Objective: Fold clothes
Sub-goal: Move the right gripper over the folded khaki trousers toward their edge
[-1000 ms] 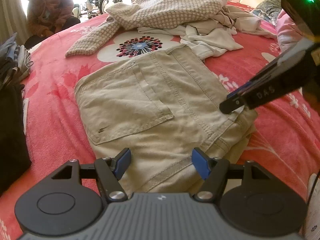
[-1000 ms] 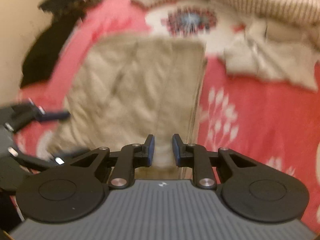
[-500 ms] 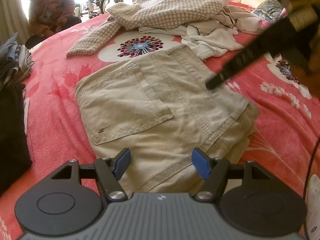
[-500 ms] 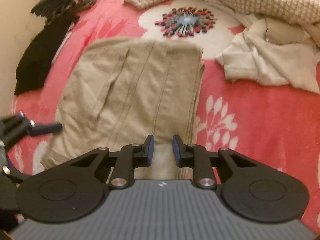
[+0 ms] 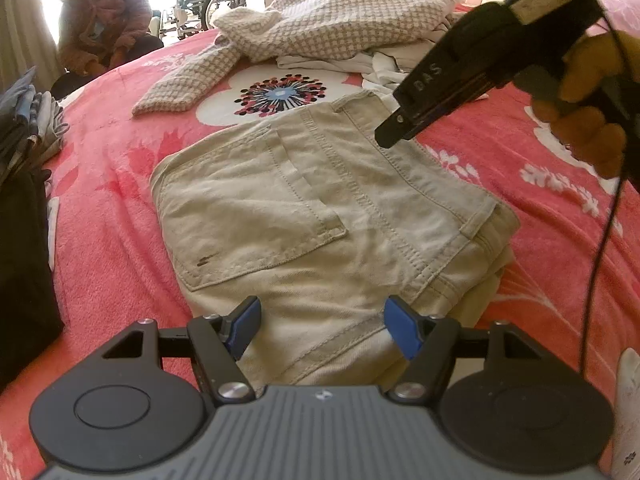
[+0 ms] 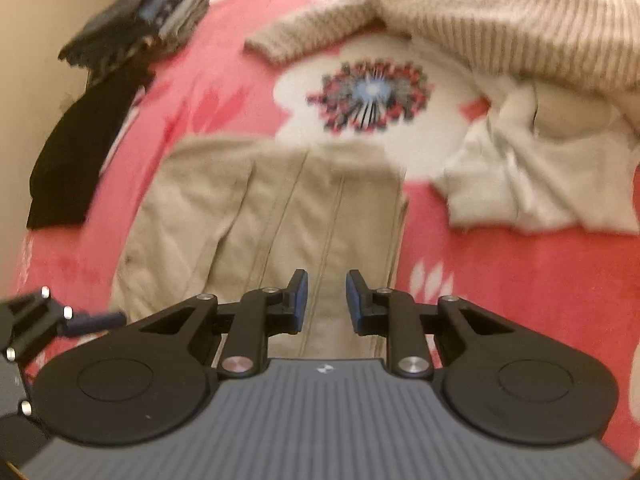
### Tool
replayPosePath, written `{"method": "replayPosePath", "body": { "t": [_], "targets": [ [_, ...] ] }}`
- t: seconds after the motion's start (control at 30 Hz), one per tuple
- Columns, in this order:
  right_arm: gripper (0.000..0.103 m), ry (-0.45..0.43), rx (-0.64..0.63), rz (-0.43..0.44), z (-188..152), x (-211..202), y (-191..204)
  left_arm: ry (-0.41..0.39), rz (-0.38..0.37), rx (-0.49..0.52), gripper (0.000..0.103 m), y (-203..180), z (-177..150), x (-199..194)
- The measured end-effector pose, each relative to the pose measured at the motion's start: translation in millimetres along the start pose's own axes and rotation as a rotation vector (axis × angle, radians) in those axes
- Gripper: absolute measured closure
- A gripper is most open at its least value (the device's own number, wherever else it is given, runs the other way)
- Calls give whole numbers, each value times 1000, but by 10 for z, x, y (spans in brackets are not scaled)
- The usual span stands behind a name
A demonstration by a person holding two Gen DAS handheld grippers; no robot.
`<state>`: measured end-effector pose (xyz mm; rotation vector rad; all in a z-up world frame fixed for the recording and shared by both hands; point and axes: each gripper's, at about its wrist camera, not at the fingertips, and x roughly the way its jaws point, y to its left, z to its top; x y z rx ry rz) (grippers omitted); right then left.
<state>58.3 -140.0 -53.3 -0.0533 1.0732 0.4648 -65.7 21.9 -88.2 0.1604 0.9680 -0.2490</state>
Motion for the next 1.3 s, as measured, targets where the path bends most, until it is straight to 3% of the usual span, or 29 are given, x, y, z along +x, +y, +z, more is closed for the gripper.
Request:
{"method": "replayPosePath", "body": {
  "t": [0.17,0.43,0.63,0.87,1.1,1.3],
  "targets": [
    [83,1,54,4,-15,211,-168,-1,0,-4,33,14,28,-22],
    [82,-41,127,27,-19,-33,-318,-24,0,-95,34,216,201,-245],
    [82,-77,187,51,-38,-231,-477,-64,77,-70,34,219,424,-285],
    [82,-123,72,107,16,-337,-296,-43,132,15,34,109,565,-14],
    [82,-129,-49,166,130,-76,-48,81,125,3,34,60,521,305],
    [83,-83,-104,114,217,324,16,112,114,-30,32,62,499,376]
  ]
}}
